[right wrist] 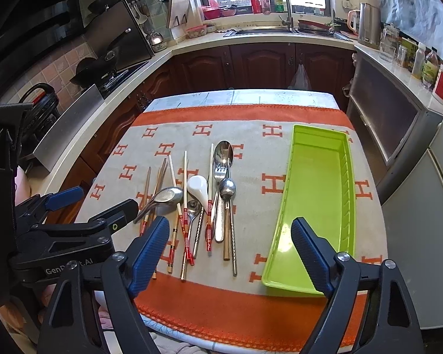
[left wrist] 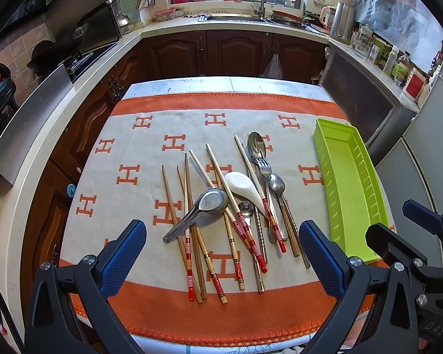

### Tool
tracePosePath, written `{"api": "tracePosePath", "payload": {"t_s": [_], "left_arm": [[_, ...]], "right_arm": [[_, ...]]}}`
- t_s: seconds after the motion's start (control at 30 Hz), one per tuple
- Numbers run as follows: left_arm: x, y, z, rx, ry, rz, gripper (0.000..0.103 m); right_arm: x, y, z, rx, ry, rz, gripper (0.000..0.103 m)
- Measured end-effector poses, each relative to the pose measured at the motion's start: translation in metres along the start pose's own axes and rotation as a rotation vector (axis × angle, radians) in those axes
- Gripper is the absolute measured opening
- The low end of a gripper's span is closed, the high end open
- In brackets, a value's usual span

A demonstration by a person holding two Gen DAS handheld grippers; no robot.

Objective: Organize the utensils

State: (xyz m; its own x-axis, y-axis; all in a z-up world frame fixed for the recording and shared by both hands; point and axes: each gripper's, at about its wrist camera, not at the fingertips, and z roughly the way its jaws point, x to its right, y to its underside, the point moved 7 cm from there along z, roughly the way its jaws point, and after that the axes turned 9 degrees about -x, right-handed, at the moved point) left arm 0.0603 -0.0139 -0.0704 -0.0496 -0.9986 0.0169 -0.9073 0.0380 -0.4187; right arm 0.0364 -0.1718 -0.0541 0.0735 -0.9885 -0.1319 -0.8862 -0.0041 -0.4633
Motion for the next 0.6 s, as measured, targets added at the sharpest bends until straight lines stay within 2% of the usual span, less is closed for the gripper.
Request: {"api": "tracePosePath", "payload": {"t_s": [0.6], "left_arm": [[0.0021, 0.0035, 0.0026, -0.005, 0.000, 0.010, 0.102]], "right_arm": [[-0.0004, 0.0023, 0.0081, -0.013, -0.013, 0.013, 0.080]]}}
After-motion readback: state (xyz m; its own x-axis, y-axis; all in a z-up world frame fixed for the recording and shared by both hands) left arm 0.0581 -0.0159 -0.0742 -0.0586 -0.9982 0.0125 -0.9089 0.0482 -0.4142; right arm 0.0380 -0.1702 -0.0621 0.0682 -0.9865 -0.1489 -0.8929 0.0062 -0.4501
